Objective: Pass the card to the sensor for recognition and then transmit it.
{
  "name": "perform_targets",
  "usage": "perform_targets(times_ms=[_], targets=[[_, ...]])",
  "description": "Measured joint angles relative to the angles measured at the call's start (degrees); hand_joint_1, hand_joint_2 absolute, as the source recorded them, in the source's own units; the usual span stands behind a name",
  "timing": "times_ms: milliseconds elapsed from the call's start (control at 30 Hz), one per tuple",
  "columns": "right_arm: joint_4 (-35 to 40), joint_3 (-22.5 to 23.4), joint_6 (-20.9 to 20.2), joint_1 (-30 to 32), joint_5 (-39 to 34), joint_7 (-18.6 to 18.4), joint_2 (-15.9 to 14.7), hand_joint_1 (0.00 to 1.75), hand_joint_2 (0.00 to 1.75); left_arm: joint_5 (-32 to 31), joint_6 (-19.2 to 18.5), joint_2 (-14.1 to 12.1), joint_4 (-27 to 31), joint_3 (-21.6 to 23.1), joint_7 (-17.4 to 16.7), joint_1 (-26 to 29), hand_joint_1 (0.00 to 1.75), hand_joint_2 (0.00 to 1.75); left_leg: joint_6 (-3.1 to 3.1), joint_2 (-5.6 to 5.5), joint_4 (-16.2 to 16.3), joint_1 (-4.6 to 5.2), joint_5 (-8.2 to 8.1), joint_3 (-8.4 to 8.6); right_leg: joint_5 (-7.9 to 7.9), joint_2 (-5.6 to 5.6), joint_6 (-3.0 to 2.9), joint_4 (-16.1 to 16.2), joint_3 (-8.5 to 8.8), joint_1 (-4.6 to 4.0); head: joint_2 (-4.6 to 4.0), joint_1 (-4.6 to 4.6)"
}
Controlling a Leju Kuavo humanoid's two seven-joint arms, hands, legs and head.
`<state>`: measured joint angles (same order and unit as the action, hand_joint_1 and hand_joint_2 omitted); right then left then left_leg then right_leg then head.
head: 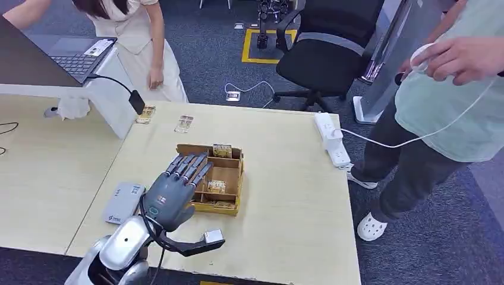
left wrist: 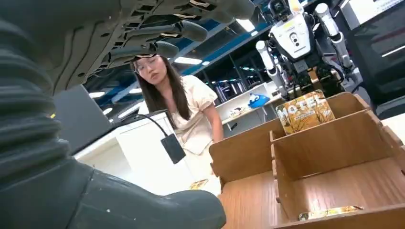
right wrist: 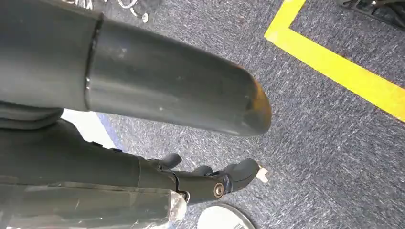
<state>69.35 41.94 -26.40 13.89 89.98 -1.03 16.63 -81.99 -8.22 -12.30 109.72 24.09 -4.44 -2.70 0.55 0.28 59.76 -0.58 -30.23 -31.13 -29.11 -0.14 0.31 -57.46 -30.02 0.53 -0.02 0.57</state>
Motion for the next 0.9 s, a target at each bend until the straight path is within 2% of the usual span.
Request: perform_targets(times_ms=[167, 367, 633, 767, 900], targets=[[0.00, 0.00, -0.09, 0.00, 0.00, -0.26, 0.00, 0.00, 0.00, -3.87, -1.11, 2.42, -0.04, -2.73, -0.48, 0.83, 0.00, 1.75, 0.00, 0.00, 0.00, -0.01, 0.01, -0.01, 0.00, -0.01, 0.00, 0.00, 0.00, -0.01, 0.00, -0.02], [0.07, 0.00, -0.28, 0.01, 0.00, -0.61, 0.00, 0.00, 0.00, -4.31, -3.28, 4.74, -0.46, -5.97, 0.31, 2.14, 0.00, 1.75, 0.01, 0.00, 0.00, 0.00, 0.00, -0.02, 0.00, 0.00, 0.00, 0.00, 0.00, 0.00, 0.00, -0.02], [0.55, 0.00, -0.61, 0.03, 0.00, -0.61, 0.07, 0.00, 0.00, -4.44, -5.07, 5.18, -2.69, -8.00, 0.96, 3.83, 0.00, 1.75, 0.01, 0.00, 0.00, 0.00, 0.00, -0.02, 0.00, 0.00, 0.00, 0.00, -0.02, 0.00, 0.00, 0.00], [0.72, 0.00, -0.77, 0.04, 0.00, -0.50, 0.09, 0.00, 0.00, -4.44, -6.16, 5.18, -3.83, -8.50, -1.40, 3.99, 0.00, 1.75, 0.01, 0.00, 0.00, -0.01, 0.01, -0.03, 0.00, -0.01, 0.00, 0.00, -0.01, 0.00, 0.00, -0.02], [0.74, -0.02, -0.83, 0.03, 0.00, -0.50, 0.11, 0.00, 0.00, -4.44, -6.58, 5.16, -4.83, -9.20, -2.32, 4.13, 0.00, 1.75, 0.02, -0.01, 0.00, -0.01, 0.02, -0.03, 0.00, -0.01, 0.00, 0.00, -0.01, 0.00, 0.00, -0.02]])
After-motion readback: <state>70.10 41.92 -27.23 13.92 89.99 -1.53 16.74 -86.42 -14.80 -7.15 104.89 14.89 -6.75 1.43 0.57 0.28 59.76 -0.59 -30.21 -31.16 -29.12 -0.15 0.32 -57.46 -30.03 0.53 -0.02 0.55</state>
